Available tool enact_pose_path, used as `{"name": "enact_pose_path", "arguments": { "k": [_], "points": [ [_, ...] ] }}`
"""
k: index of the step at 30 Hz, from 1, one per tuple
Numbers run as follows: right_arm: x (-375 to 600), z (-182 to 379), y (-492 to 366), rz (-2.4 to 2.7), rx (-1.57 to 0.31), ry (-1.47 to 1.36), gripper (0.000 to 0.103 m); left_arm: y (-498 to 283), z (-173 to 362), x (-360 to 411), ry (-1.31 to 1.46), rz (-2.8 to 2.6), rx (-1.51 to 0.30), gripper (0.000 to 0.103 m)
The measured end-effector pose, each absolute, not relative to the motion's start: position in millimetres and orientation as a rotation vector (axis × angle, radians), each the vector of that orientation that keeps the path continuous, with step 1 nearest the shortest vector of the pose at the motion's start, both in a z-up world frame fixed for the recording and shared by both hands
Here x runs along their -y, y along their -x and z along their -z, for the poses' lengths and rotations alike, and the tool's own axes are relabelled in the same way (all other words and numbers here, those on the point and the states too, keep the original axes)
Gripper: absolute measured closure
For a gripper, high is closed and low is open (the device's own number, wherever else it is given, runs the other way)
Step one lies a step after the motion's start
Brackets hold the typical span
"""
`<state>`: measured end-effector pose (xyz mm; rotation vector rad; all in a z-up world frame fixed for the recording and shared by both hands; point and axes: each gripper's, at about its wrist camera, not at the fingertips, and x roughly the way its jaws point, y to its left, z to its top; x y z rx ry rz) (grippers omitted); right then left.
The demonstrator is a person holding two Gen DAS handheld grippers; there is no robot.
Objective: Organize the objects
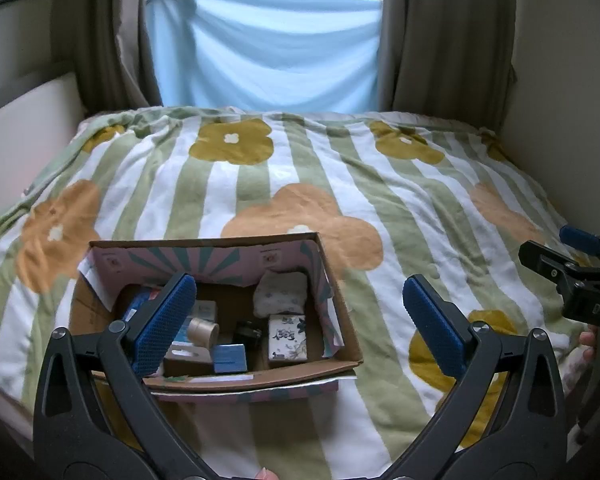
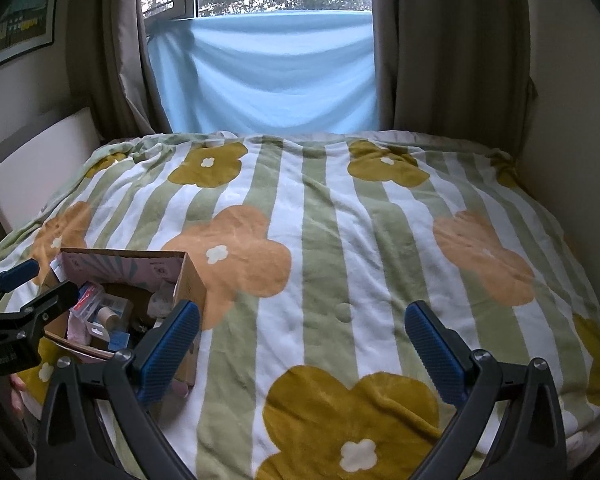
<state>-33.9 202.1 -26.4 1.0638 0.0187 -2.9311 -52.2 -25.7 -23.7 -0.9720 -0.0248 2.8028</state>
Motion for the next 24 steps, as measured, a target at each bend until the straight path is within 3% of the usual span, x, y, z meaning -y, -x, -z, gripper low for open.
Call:
{"name": "enact_pose_path", "arguments": {
  "k": [24],
  "points": [
    [-200.7,25.8,35.6,2.936,-0.01,-1.05,0.001,47.9,23.8,32.7,0.98,-2.8,0.027,0.0]
  ]
}}
